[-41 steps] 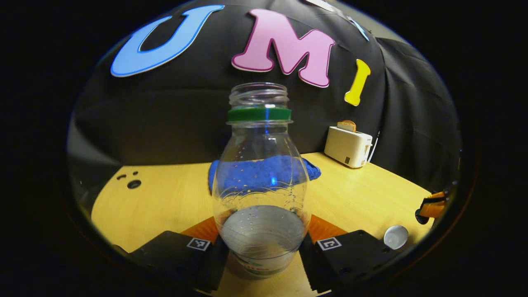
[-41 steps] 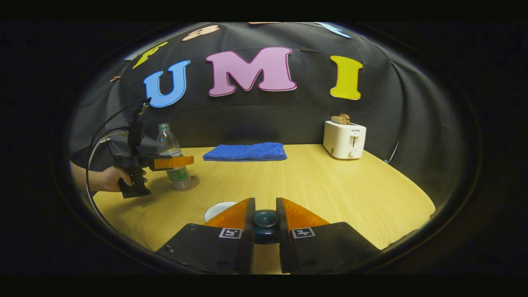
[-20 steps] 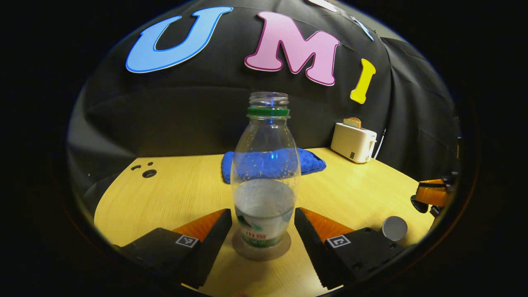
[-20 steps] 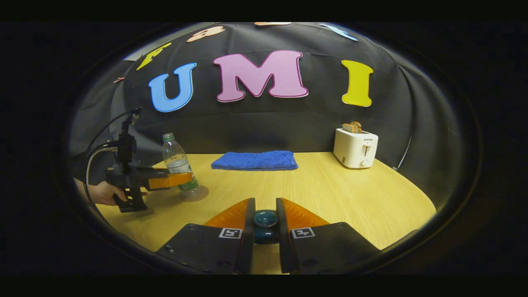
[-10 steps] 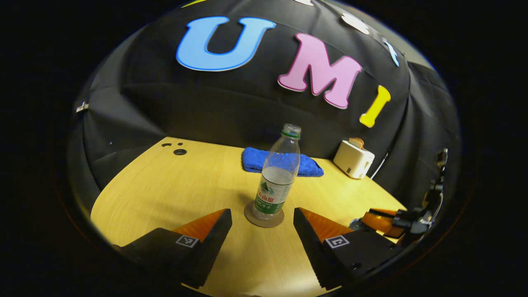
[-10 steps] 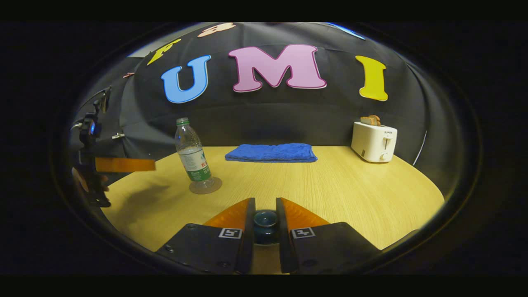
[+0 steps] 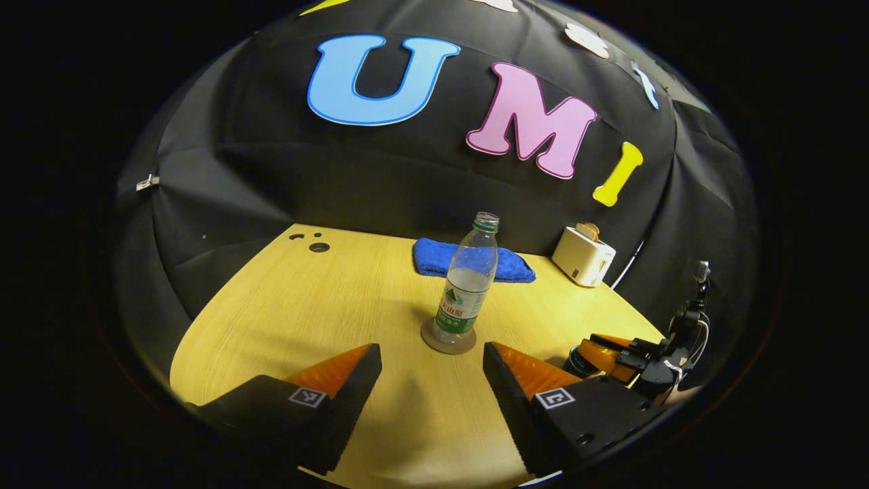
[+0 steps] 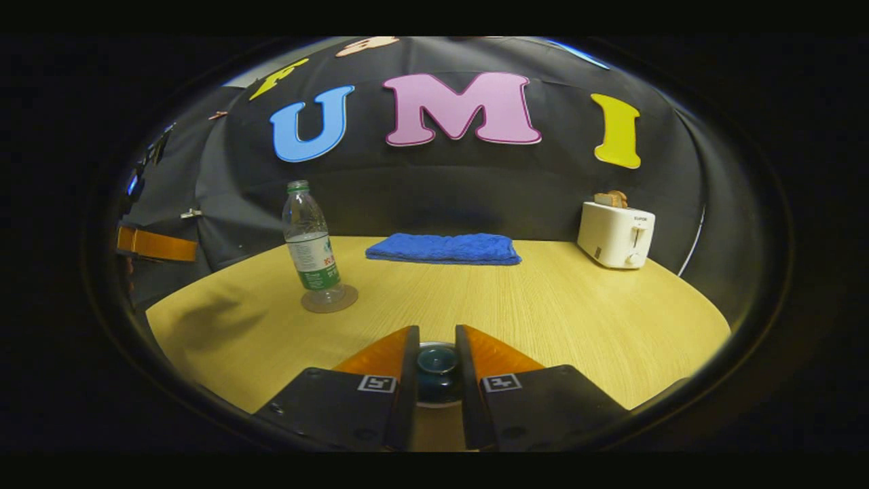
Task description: Open the teacup lid with one hand, grasp the water bottle and pour water into the teacup with the other hand; after pouring, place the water bottle on the coaster and then close the teacup lid.
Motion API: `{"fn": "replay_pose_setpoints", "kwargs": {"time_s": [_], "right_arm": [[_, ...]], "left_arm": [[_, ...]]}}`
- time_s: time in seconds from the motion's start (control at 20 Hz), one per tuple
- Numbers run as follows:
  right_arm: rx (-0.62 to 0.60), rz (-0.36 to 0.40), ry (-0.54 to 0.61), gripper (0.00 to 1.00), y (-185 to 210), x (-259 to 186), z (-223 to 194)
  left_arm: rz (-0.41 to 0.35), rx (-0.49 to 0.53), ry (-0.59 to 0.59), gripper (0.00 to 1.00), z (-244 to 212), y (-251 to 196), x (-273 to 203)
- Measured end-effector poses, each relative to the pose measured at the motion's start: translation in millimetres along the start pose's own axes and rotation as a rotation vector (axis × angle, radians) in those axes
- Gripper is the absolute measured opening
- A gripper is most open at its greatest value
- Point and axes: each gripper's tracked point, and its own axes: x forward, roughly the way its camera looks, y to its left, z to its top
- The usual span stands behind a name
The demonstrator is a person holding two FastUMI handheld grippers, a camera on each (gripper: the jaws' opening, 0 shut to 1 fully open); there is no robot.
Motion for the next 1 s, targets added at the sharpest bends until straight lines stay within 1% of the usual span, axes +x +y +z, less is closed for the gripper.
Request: {"fn": "replay_pose_setpoints", "kwargs": {"time_s": [0.1, 0.15, 0.2, 0.25, 0.3, 0.35, 0.4, 0.45, 0.5, 0.55, 0.65, 0.75, 0.8, 0.85, 0.95, 1.0], "right_arm": [[-0.003, 0.004, 0.007, 0.28, 4, 0, -2], [-0.008, 0.003, 0.002, 0.39, 3, -1, -1], [-0.008, 0.0, 0.002, 0.39, 3, -1, -1], [-0.002, -0.002, 0.005, 0.35, 2, -2, -1], [0.012, -0.001, 0.009, 0.35, 2, -2, 0], [0.026, -0.002, 0.016, 0.46, 1, -3, 2], [0.037, -0.001, 0.018, 0.53, 0, -5, 9], [0.039, -0.004, 0.014, 0.65, -3, -9, 21], [0.036, -0.013, 0.002, 0.82, -7, -16, 35], [0.029, -0.029, -0.022, 0.99, -13, -24, 56], [0.014, -0.076, -0.063, 1.0, -30, -46, 98], [0.011, -0.111, -0.094, 1.0, -40, -70, 140], [0.013, -0.126, -0.106, 1.0, -43, -80, 156], [0.018, -0.137, -0.124, 1.0, -46, -92, 174], [0.022, -0.157, -0.157, 1.0, -45, -120, 206], [0.017, -0.171, -0.175, 1.0, -45, -133, 219]], "left_arm": [[-0.011, 0.015, 0.011, 0.95, -2, -8, -1], [-0.018, 0.017, 0.01, 0.96, -1, -13, -2], [-0.024, 0.015, 0.01, 0.92, 0, -17, -4], [-0.026, 0.014, 0.01, 0.96, 1, -19, -3], [-0.025, 0.014, 0.007, 0.95, 3, -20, -4], [-0.018, 0.015, 0.005, 0.95, 8, -22, -6], [-0.011, 0.016, -0.006, 0.96, 15, -22, -9], [-0.003, 0.014, -0.02, 0.92, 25, -24, -12], [0.017, 0.015, -0.039, 0.95, 35, -24, -17], [0.039, 0.02, -0.064, 0.96, 46, -24, -21], [0.119, 0.075, -0.14, 0.96, 78, -26, -37], [0.173, 0.173, -0.218, 0.95, 113, -38, -60], [0.171, 0.213, -0.243, 0.96, 126, -47, -69], [0.156, 0.233, -0.271, 0.95, 172, -34, -97], [0.104, 0.189, -0.31, 0.95, 188, -64, -114], [0.104, 0.164, -0.324, 0.95, 190, -73, -121]]}}
